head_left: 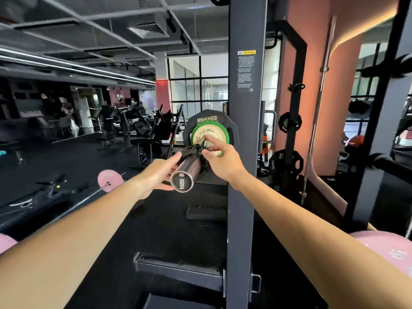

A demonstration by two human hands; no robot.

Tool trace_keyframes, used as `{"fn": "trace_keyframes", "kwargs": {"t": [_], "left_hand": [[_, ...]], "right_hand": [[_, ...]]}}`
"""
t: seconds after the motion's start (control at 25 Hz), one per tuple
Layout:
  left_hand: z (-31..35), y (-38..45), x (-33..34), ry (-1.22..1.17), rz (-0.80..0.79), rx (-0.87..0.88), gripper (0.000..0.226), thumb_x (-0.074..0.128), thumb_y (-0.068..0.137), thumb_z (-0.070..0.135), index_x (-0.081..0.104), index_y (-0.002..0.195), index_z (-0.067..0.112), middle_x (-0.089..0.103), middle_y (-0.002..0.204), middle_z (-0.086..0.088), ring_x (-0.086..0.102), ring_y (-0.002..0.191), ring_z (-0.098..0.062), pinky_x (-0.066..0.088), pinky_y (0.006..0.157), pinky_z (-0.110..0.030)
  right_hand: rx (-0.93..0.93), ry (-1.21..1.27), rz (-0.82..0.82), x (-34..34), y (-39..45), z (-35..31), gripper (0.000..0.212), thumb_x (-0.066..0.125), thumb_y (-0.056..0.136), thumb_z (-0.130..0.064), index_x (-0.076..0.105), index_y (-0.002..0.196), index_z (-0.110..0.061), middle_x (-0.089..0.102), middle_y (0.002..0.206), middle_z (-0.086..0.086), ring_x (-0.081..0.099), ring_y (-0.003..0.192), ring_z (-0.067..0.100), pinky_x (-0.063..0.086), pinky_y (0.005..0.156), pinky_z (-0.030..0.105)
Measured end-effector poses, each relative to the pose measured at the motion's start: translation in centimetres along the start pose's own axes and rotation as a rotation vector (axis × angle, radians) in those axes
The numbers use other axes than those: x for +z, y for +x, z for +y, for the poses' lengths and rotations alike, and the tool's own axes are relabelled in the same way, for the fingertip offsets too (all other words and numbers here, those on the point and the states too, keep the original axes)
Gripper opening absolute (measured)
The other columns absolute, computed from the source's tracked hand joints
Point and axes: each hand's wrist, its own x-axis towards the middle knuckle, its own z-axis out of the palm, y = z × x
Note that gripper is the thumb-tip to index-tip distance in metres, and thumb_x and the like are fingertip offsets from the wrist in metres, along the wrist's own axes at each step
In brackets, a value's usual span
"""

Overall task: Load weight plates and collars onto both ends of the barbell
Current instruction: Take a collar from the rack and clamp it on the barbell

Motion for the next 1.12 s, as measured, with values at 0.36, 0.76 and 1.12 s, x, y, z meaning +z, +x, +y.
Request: {"fn": "trace_keyframes", "kwargs": {"t": [0.36, 0.76, 1.12], "left_hand": [[2.1, 12.3, 0.3, 0.077, -0.006, 0.033, 0.038, 0.060, 0.092, 0.059, 0.068, 0.101, 0.023, 0.078, 0.072, 0.006, 0.071, 0.055, -0.002, 0.051, 0.043, -0.016], [1.2, 21.7, 1.1, 0.035, -0.120, 0.041, 0.051, 0.065, 0.083, 0.068, 0.070, 0.101, 0.021, 0.079, 0.074, 0.004, 0.076, 0.067, -0.011, 0.060, 0.073, -0.035], [0.8, 25.0, 0.5, 0.059, -0.255, 0.002, 0.041, 0.052, 0.099, 0.048, 0.069, 0.102, 0.011, 0.080, 0.084, -0.008, 0.078, 0.077, -0.017, 0.059, 0.075, -0.033]], "right_hand": [[0.011, -0.024, -0.012, -0.4, 11.4, 4.8, 0.043, 0.061, 0.101, -0.020, 0.058, 0.141, -0.032, 0.061, 0.106, -0.009, 0.054, 0.109, 0.012, 0.036, 0.095, 0.018], [0.094, -0.157, 0.163, 0.1, 17.7, 7.5, 0.025, 0.072, 0.092, -0.029, 0.071, 0.117, -0.025, 0.070, 0.114, -0.001, 0.062, 0.099, 0.017, 0.049, 0.090, 0.027], [0.095, -0.257, 0.252, 1.7, 20.1, 6.7, 0.038, 0.074, 0.071, -0.062, 0.074, 0.077, -0.024, 0.072, 0.077, -0.017, 0.066, 0.081, 0.000, 0.048, 0.063, 0.015]]}}
